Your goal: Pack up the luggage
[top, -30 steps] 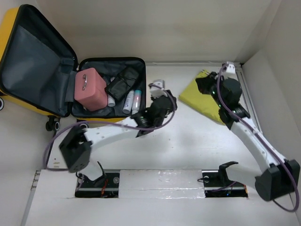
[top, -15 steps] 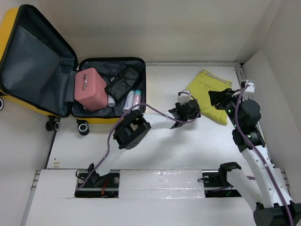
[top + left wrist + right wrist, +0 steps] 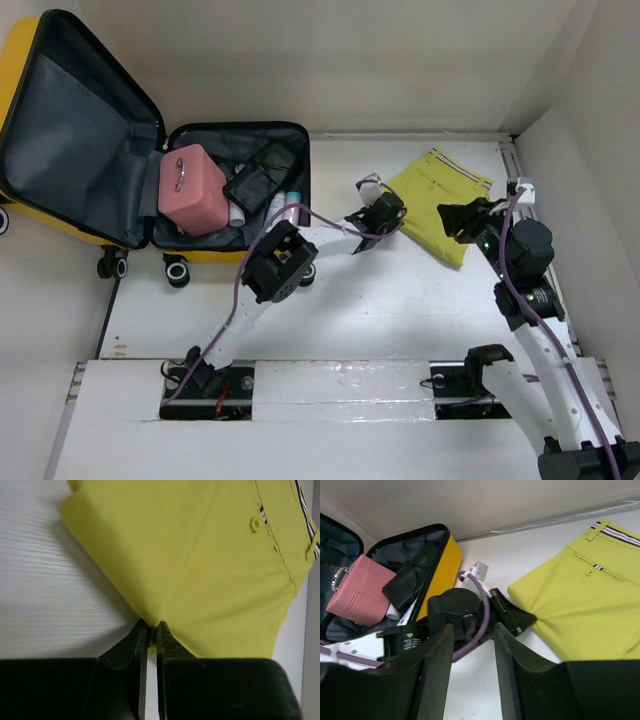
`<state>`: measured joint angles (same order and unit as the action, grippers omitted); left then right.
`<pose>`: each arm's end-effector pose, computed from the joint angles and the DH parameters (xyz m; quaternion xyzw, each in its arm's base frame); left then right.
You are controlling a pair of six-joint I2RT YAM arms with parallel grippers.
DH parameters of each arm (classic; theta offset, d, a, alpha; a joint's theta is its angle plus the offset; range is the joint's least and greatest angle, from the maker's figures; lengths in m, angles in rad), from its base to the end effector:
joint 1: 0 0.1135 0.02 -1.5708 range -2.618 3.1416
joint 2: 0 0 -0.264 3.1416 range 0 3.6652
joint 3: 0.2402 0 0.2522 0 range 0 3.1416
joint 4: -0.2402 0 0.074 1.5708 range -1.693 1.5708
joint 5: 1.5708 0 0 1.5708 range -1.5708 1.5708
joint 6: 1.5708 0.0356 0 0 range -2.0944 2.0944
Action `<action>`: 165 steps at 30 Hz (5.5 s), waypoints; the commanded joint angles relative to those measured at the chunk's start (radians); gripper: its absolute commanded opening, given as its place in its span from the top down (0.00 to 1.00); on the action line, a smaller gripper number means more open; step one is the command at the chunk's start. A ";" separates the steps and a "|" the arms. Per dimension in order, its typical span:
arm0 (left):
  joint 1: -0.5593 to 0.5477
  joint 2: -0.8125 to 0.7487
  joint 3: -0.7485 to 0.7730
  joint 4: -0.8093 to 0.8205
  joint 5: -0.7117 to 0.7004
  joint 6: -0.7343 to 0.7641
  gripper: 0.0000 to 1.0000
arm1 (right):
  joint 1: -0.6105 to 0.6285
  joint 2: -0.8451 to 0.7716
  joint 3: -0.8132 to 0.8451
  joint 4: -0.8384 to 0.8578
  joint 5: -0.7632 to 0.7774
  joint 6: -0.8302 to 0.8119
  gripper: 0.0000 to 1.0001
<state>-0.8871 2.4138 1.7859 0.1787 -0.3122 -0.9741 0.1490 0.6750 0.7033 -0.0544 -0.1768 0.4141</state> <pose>0.3545 -0.4178 0.1469 -0.1190 0.8321 -0.3427 0.4194 0.1633 0.0308 0.3425 0.0332 0.7154 0.2539 0.6502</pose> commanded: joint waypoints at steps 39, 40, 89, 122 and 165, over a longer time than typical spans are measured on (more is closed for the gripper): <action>0.097 -0.176 -0.278 0.097 0.030 -0.033 1.00 | 0.086 -0.029 0.024 0.030 -0.032 -0.005 0.57; 0.097 -0.195 -0.298 0.123 0.030 0.007 1.00 | 0.086 -0.029 0.024 0.030 -0.032 -0.005 0.57; 0.841 -0.610 -0.398 -0.208 0.781 0.661 0.31 | 0.095 0.080 -0.057 0.151 -0.127 -0.003 0.53; 0.876 -0.734 -0.404 0.055 0.900 0.463 1.00 | 0.124 0.121 -0.057 0.172 -0.087 -0.003 0.52; 0.965 -1.427 -0.468 -0.562 -0.371 0.454 0.29 | 0.221 0.135 -0.038 0.176 -0.219 -0.041 1.00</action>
<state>0.0734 1.0927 1.3499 -0.3180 -0.4198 -0.4732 0.3313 0.8013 0.6449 0.0639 -0.3359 0.3962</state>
